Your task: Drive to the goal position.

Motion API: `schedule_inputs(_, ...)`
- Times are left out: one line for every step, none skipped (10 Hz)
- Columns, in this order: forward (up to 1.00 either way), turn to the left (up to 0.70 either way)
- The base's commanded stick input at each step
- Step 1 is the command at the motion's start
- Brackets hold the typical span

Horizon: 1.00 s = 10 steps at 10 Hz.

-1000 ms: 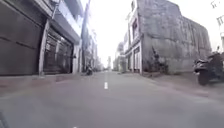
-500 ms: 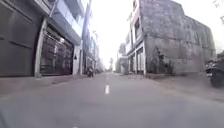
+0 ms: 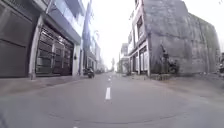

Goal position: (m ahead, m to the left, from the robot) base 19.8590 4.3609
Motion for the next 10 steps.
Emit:
schedule_inputs(1.00,-0.40)
schedule_inputs(1.00,-0.40)
schedule_inputs(1.00,-0.40)
schedule_inputs(1.00,-0.40)
schedule_inputs(1.00,-0.25)
schedule_inputs(1.00,0.00)
schedule_inputs(1.00,0.00)
schedule_inputs(1.00,0.00)
schedule_inputs(1.00,0.00)
schedule_inputs(1.00,0.00)
